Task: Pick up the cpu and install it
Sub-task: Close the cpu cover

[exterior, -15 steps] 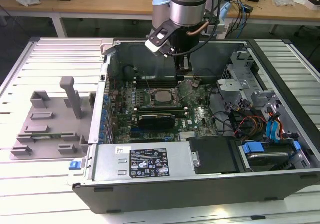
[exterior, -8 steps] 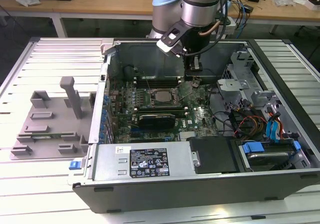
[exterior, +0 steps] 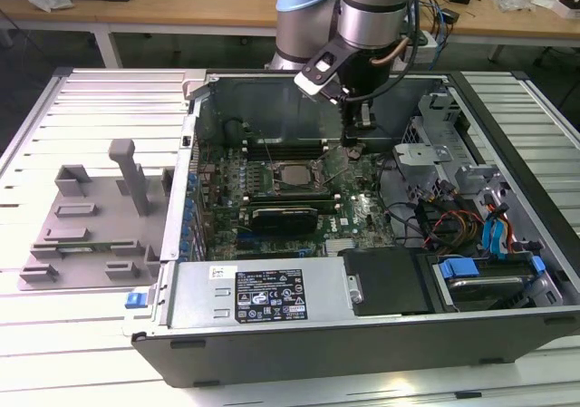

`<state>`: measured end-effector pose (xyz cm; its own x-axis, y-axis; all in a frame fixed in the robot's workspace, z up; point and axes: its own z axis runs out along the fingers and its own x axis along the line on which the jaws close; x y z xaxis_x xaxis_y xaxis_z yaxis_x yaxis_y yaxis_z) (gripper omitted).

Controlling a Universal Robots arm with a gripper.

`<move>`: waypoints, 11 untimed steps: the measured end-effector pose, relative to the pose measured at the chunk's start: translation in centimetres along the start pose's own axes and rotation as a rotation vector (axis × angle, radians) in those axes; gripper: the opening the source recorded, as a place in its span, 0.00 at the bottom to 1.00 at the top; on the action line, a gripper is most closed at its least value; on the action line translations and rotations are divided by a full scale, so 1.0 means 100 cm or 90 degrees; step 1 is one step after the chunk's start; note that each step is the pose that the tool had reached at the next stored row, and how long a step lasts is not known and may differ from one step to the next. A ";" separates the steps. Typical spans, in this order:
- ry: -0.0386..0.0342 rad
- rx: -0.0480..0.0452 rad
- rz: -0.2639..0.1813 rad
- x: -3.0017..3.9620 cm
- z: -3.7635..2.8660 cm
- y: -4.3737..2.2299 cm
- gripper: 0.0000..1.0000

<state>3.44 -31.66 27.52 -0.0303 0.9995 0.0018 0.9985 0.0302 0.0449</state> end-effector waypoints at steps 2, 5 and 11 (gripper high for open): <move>0.0000 0.0000 0.000 -0.0001 0.0002 0.0042 0.11; -0.0001 0.0000 0.000 -0.0002 0.0003 0.0081 0.11; 0.0000 0.0000 0.000 -0.0006 0.0082 0.0190 0.11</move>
<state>5.38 -31.66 26.79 -0.0303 0.9995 0.0017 0.9985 0.0302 0.0449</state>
